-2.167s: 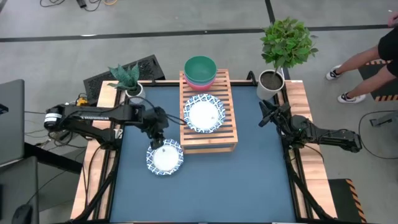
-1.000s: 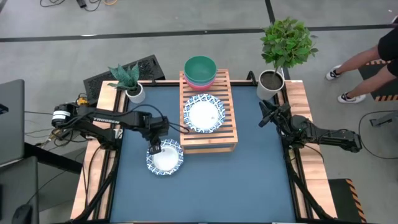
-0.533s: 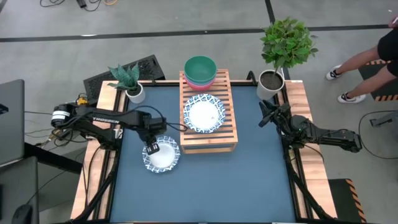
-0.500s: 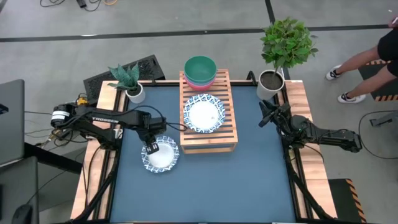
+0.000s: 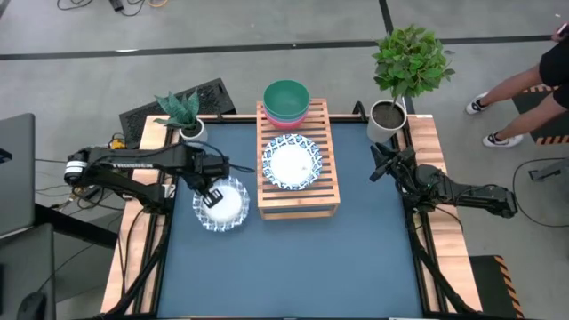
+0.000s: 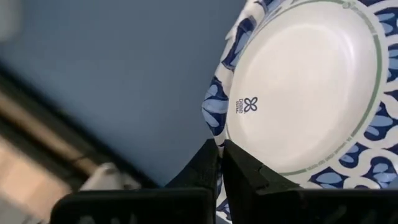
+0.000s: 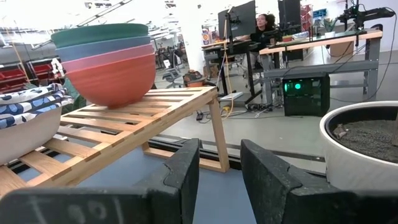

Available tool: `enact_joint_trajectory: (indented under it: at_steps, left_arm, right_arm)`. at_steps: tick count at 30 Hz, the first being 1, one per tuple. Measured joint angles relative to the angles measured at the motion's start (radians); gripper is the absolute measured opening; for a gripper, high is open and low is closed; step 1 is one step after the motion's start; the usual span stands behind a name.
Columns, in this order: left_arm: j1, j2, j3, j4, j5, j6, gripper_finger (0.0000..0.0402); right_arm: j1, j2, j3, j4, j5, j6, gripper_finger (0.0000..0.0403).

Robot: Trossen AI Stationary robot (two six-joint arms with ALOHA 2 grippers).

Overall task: Place and stack bowls onto a shelf
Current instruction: Stack the white patterned bowl on the white patterned bowl

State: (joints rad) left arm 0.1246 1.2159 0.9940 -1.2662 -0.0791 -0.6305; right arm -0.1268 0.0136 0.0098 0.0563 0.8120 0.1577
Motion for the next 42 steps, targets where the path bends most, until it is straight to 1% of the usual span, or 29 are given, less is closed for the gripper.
enact_joint_trajectory:
  at_steps: [3, 7, 10, 17, 19, 20, 22, 26, 29, 32, 36, 42]
  left_arm:
    - [0.0, -0.007, 0.102, -0.094, -0.096, -0.024, 0.0]
    - [0.0, -0.006, 0.268, -0.23, -0.21, -0.046, 0.0]
    - [0.002, -0.006, 0.397, -0.3, -0.297, -0.073, 0.0]
    - [0.013, -0.006, 0.668, -0.289, -0.494, -0.085, 0.0]
    - [0.029, -0.006, 0.718, -0.232, -0.514, -0.068, 0.0]
    - [0.039, -0.005, 0.737, -0.191, -0.512, -0.061, 0.0]
    - [0.062, -0.005, 0.762, -0.098, -0.473, -0.042, 0.0]
    - [0.11, 0.001, 0.767, 0.119, -0.32, 0.086, 0.0]
    - [0.138, 0.031, 0.768, 0.243, -0.215, 0.129, 0.0]
    - [0.151, 0.079, 0.767, 0.329, -0.18, 0.165, 0.0]
    - [0.164, 0.157, 0.767, 0.376, -0.132, 0.197, 0.0]
    - [0.186, 0.275, 0.767, 0.346, 0.066, 0.168, 0.0]
  right_arm:
    - [0.0, 0.0, 0.0, 0.0, 0.0, 0.0, 0.0143]
    - [0.0, 0.0, 0.0, 0.0, 0.0, -0.001, 0.0143]
    - [0.0, 0.0, 0.0, 0.0, 0.0, -0.001, 0.0143]
    - [0.0, 0.0, 0.0, 0.0, 0.0, -0.003, 0.0143]
    - [0.0, 0.0, 0.0, 0.0, 0.0, -0.004, 0.0143]
    - [0.0, 0.0, 0.0, 0.0, 0.0, -0.005, 0.0143]
    - [0.0, 0.0, 0.0, 0.0, 0.0, -0.006, 0.0143]
    - [0.0, 0.0, 0.0, 0.0, 0.0, -0.008, 0.0143]
    - [0.0, 0.0, 0.0, 0.0, 0.0, -0.008, 0.0143]
    - [0.0, 0.0, 0.0, 0.0, 0.0, -0.008, 0.0143]
    - [0.0, 0.0, 0.0, 0.0, 0.0, -0.008, 0.0143]
    - [0.0, 0.0, 0.0, 0.0, 0.0, -0.008, 0.0143]
